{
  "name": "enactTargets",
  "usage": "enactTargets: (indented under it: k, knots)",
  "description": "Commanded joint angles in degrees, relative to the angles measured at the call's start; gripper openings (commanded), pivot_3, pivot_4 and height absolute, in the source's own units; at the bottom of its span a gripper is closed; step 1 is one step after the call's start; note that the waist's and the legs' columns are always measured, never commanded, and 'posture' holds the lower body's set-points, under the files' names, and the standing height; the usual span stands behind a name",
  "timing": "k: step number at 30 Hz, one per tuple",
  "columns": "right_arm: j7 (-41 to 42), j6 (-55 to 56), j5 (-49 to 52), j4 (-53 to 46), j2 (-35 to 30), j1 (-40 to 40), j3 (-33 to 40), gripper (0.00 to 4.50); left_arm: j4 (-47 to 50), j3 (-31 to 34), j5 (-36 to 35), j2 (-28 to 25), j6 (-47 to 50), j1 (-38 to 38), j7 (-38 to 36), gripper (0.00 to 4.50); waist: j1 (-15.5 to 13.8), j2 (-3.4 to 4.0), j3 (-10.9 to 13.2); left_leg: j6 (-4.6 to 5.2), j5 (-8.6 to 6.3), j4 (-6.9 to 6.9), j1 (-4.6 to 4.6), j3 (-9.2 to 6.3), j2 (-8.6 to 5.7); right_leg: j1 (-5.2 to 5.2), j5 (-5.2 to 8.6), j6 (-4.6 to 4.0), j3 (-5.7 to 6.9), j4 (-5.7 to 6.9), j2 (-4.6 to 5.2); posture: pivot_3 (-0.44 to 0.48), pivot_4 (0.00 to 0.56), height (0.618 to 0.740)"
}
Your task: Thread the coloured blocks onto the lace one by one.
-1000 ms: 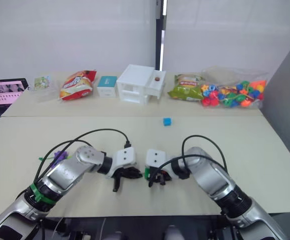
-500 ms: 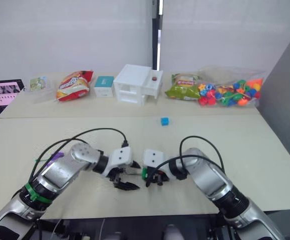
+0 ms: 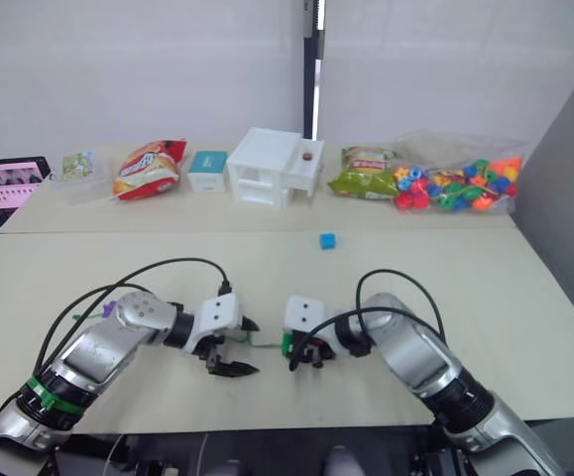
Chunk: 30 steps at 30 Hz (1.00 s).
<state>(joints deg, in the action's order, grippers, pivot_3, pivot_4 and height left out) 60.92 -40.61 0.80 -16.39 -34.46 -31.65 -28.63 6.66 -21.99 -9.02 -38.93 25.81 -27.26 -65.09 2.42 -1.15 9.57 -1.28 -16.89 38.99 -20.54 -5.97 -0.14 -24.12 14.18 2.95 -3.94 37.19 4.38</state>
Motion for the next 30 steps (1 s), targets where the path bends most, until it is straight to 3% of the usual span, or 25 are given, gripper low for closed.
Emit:
enactTargets:
  k: [1, 10, 12, 22, 30]
  knots:
    - [-0.11, -0.36, 0.18, -1.34, -0.24, -0.29, -0.42, 1.20, -1.87, 0.52, 0.75, 1.72, -1.72, 0.09, 1.39, 3.43, -0.02, 0.00, 0.00, 0.00, 0.00, 0.00, 0.00, 0.00, 0.00, 0.00, 0.00, 0.00, 0.00, 0.00, 0.00, 0.000, 0.150, 0.740]
    - [-0.28, -1.10, 0.40, -2.10, -0.82, 0.06, -0.04, 1.20, -3.27, -0.37, 2.47, 3.69, -3.75, 0.38, 0.90, 0.47, -0.06, 0.00, 0.00, 0.00, 0.00, 0.00, -0.01, 0.00, -0.01, -0.01, 0.00, 0.00, 0.00, 0.01, 0.01, 0.000, 0.150, 0.740]
    - [-0.43, -1.34, 0.50, -2.32, -0.94, 0.18, 0.09, 1.20, -2.88, -0.53, 2.39, 4.00, -3.90, 0.51, 0.59, 0.06, -0.06, 0.00, 0.00, 0.00, 0.00, 0.00, -0.01, 0.00, -0.01, -0.01, 0.00, 0.00, 0.00, 0.00, 0.01, 0.000, 0.150, 0.740]
    - [-1.07, -1.97, 0.86, -2.79, -1.21, 0.44, 0.13, 1.20, -1.05, -1.11, 2.28, 5.28, -3.58, -0.76, -0.69, 0.06, -0.19, 0.00, 0.00, 0.00, 0.00, 0.00, -0.02, 0.00, -0.01, -0.02, 0.00, 0.00, 0.00, 0.00, 0.01, 0.000, 0.150, 0.740]
    - [-1.46, -2.23, 1.02, -2.60, -0.76, -0.04, -0.07, 1.20, -2.37, -3.78, 3.41, 11.05, -1.92, -4.12, 0.77, 0.06, -0.22, 0.00, 0.00, 0.00, 0.00, 0.00, -0.02, 0.00, -0.02, -0.01, 0.00, 0.00, 0.00, 0.00, 0.00, 0.000, 0.150, 0.740]
